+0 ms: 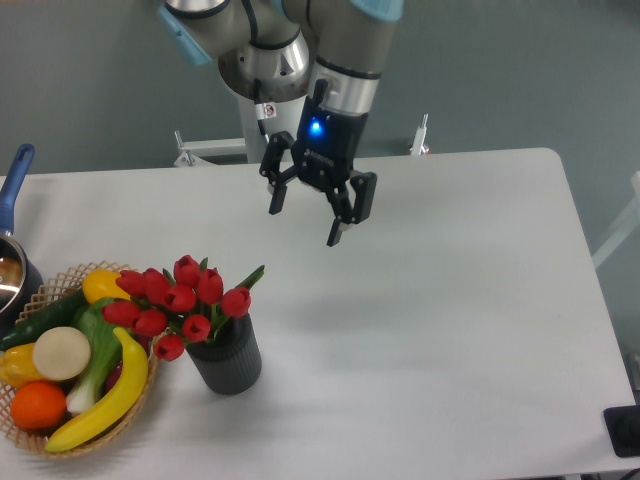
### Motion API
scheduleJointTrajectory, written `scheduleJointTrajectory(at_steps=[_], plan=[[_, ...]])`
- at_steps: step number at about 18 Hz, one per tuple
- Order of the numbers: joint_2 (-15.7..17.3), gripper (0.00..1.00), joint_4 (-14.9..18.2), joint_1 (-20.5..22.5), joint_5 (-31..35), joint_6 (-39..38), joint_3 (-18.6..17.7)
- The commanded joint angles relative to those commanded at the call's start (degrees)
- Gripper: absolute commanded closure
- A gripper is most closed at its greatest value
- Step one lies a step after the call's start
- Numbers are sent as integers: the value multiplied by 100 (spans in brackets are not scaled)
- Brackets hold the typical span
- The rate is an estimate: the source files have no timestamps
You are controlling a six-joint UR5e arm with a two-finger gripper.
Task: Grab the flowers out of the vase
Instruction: 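Lower the open gripper around the tulip stems above the black vase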
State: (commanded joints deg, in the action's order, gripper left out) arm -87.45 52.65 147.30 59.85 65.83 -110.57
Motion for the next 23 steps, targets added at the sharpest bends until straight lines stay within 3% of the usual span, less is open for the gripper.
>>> scheduleJointTrajectory(at_steps=[4,8,12,18,23], plan=[[-53,0,-52,-140,0,18,-201],[-210,0,-605,-281,-114,-35,-422],[-377,0,-668,-465,-184,-79,-413],[-606,0,-677,-483,-869,-386,-325],[-896,0,-1098,-580,-1195,-896,-281]])
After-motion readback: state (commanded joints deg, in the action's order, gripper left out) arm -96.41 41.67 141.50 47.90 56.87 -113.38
